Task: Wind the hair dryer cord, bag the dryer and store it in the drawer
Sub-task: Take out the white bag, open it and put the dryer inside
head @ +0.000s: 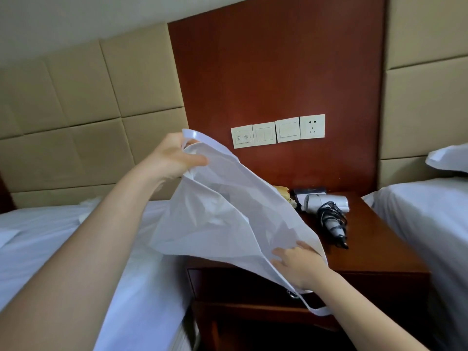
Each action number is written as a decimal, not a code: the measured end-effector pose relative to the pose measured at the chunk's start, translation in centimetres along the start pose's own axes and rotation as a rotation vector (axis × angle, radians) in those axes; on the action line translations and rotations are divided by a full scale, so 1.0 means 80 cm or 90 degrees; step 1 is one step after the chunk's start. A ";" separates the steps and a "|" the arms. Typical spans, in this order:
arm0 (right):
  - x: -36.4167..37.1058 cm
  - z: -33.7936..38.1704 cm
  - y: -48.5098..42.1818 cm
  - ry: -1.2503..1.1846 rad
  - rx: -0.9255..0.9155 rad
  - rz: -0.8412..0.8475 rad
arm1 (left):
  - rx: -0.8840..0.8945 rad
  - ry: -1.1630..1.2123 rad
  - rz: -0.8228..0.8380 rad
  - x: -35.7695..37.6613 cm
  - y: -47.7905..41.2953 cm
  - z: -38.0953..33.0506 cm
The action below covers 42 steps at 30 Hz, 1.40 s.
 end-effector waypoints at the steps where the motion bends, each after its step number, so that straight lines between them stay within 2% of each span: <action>1: -0.004 0.001 0.003 -0.008 -0.001 -0.003 | -0.003 0.001 0.014 0.004 -0.002 0.003; 3: -0.013 0.004 0.007 -0.048 -0.010 -0.009 | -0.007 -0.016 0.058 0.017 0.000 0.007; 7: -0.033 0.005 0.019 -0.243 -0.071 -0.019 | -0.003 -0.001 0.138 0.044 0.010 0.013; 9: -0.043 0.006 0.028 -0.265 -0.105 -0.048 | 0.020 -0.019 0.159 0.050 0.007 0.011; 12: -0.067 0.004 0.044 -0.247 -0.152 -0.165 | 0.058 -0.034 0.200 0.056 0.004 0.007; 16: -0.101 -0.015 0.068 -0.310 -0.155 -0.374 | 0.071 -0.049 0.254 0.064 0.001 0.005; 20: -0.104 -0.053 0.070 -0.327 -0.064 -0.450 | 0.063 -0.060 0.329 0.074 0.004 0.006; 23: -0.094 -0.083 0.060 -0.340 0.056 -0.468 | 0.073 -0.060 0.318 0.081 -0.004 0.010; 28: -0.074 -0.126 0.043 -0.574 0.216 -0.475 | 0.070 -0.022 0.304 0.084 -0.014 0.020; 30: -0.063 -0.141 0.034 -0.623 0.267 -0.453 | 0.049 0.001 0.303 0.083 -0.019 0.027; 37: -0.017 -0.165 0.002 -0.622 0.402 -0.372 | -0.019 -0.016 0.285 0.089 -0.024 0.048; 42: -0.003 -0.164 -0.020 -0.576 0.430 -0.358 | -0.063 0.001 0.302 0.094 -0.025 0.062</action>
Point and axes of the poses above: each hand's wrist, its own y-axis away from the middle knuckle, its own x-axis out of the palm, z = x × y, the point moved 3 cm from there along -y, towards the middle knuckle, and after that the axes turned 5 degrees about z, right-handed, at the moved point
